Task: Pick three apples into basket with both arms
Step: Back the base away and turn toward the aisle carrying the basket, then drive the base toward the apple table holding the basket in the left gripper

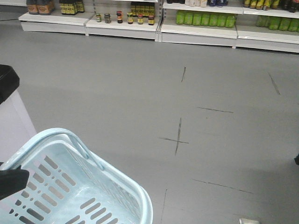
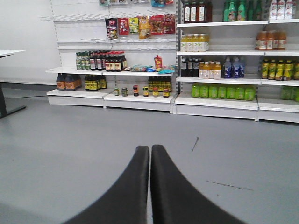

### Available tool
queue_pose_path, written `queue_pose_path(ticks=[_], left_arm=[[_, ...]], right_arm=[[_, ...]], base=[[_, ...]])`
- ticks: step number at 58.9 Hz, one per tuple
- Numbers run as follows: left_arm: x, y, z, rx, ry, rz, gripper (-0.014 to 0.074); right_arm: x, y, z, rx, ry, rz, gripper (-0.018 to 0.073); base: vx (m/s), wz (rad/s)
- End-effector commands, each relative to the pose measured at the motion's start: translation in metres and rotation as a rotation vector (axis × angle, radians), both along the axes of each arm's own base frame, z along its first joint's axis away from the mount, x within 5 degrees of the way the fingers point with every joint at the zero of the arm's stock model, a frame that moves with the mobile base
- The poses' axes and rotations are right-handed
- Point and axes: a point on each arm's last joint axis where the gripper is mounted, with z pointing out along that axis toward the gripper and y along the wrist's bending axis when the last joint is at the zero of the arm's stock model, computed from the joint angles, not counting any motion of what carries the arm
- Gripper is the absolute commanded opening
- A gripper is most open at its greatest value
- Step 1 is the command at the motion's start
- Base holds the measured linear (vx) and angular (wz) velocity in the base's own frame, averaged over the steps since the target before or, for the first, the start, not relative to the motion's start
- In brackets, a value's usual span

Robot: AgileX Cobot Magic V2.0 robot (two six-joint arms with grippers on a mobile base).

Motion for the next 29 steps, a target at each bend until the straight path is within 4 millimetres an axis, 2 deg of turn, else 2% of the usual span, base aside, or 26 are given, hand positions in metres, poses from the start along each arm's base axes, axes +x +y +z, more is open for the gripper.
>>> queue_pose_path(ticks=[1, 29], left_arm=[[0.0011, -0.0015, 0.0142, -0.089, -0.073, 0.006, -0.0006], [0.0011, -0.0015, 0.0142, -0.089, -0.073, 0.006, -0.0006]], right_arm=[[-0.0008, 0.0004, 0.0041, -0.007, -0.075, 0.003, -0.0005], [-0.0008, 0.0004, 0.0041, -0.007, -0.075, 0.003, -0.0005]], base=[[0.15, 0.32], [0.16, 0.2]])
